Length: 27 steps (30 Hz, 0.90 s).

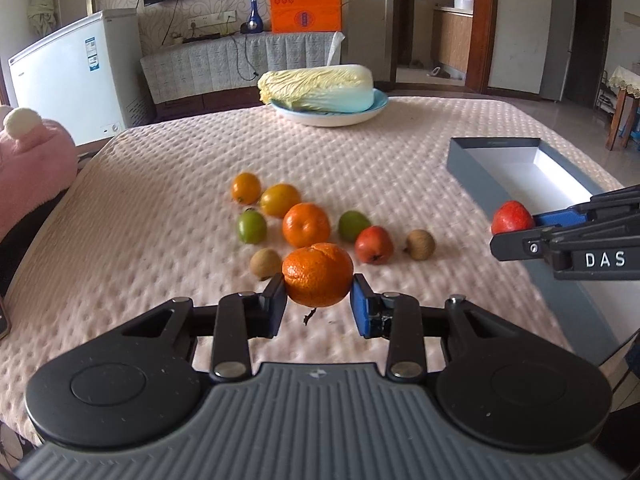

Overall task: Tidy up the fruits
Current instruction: 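Carry the red apple and orange over the white tray and open both tools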

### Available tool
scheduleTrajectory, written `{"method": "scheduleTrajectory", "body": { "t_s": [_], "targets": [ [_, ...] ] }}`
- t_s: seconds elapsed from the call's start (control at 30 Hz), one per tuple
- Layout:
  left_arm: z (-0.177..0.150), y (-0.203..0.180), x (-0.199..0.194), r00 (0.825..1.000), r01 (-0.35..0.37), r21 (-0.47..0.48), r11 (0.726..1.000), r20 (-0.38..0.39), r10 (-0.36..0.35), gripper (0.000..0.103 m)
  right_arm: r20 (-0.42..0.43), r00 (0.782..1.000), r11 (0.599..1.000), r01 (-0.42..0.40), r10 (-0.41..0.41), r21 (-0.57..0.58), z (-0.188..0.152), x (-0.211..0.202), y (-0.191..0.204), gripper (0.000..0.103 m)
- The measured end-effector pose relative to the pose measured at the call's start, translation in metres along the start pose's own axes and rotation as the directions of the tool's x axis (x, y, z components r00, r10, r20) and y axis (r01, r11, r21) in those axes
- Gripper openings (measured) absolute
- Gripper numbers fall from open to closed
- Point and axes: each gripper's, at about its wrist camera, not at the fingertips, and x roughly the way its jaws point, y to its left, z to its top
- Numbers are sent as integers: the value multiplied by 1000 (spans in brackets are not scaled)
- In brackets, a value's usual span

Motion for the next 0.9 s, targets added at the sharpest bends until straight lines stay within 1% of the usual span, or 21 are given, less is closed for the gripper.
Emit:
{"method": "scheduleTrajectory", "body": {
  "t_s": [0.23,0.4,0.7,0.9],
  "targets": [
    [6,-25,-7,999,43,30,999,29,-43,40,27,1000,1000,12,-12,1,-6,-21,-16,35],
    [11,-46,-9,994,96,52,994,51,-98,40,44,998,999,36,-37,16,-13,-37,-33,35],
    [22,-106,-2,974,206,104,973,71,-214,40,3,993,992,117,-118,38,-29,-45,-66,35],
    [31,-146,10,961,255,144,956,71,-267,40,-30,985,983,172,-170,60,-43,-46,-88,35]
  ]
}}
